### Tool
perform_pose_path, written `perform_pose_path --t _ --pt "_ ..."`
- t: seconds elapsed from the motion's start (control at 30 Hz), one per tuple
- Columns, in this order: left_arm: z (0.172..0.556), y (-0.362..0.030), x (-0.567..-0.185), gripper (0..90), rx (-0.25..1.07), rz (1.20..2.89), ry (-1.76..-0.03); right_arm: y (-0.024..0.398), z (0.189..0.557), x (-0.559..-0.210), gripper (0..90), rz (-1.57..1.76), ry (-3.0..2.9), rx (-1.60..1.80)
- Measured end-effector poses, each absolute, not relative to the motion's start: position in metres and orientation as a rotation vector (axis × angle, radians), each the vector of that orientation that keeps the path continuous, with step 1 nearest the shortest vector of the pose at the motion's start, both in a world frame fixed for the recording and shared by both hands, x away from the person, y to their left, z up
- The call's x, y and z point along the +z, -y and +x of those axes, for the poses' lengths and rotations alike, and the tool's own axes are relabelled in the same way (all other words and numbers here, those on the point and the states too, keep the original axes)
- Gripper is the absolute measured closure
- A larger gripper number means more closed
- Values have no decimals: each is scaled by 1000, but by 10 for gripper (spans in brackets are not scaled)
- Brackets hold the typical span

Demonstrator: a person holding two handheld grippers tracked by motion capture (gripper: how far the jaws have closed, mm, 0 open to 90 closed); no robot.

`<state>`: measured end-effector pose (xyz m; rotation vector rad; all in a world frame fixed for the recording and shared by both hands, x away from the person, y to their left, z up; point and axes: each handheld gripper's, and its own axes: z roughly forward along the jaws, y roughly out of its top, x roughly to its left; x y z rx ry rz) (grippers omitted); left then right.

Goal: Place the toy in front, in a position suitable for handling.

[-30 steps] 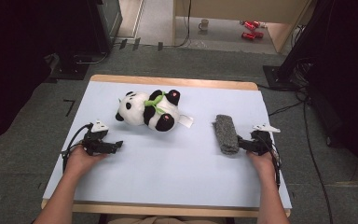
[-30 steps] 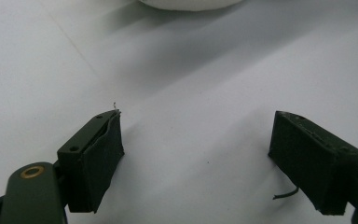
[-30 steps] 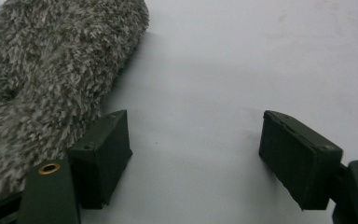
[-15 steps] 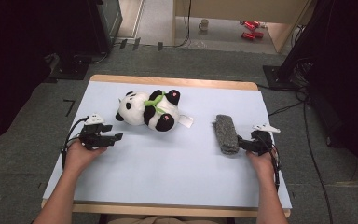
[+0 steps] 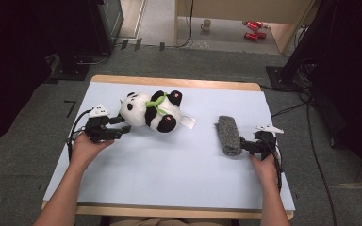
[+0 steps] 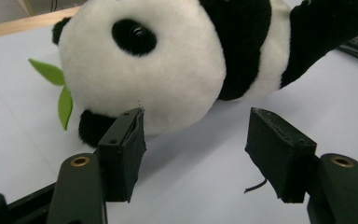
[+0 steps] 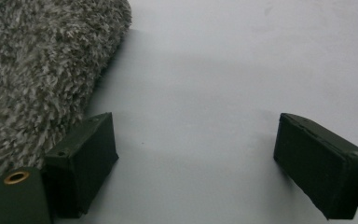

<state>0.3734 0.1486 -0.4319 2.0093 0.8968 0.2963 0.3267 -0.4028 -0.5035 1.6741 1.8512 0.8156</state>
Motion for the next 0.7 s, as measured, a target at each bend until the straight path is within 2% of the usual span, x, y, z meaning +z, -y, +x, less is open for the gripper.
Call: perform_pose_path --t 0.7 --pt "393 -104 -418 392 263 2024 -795 403 327 -504 125 1676 -1851 819"
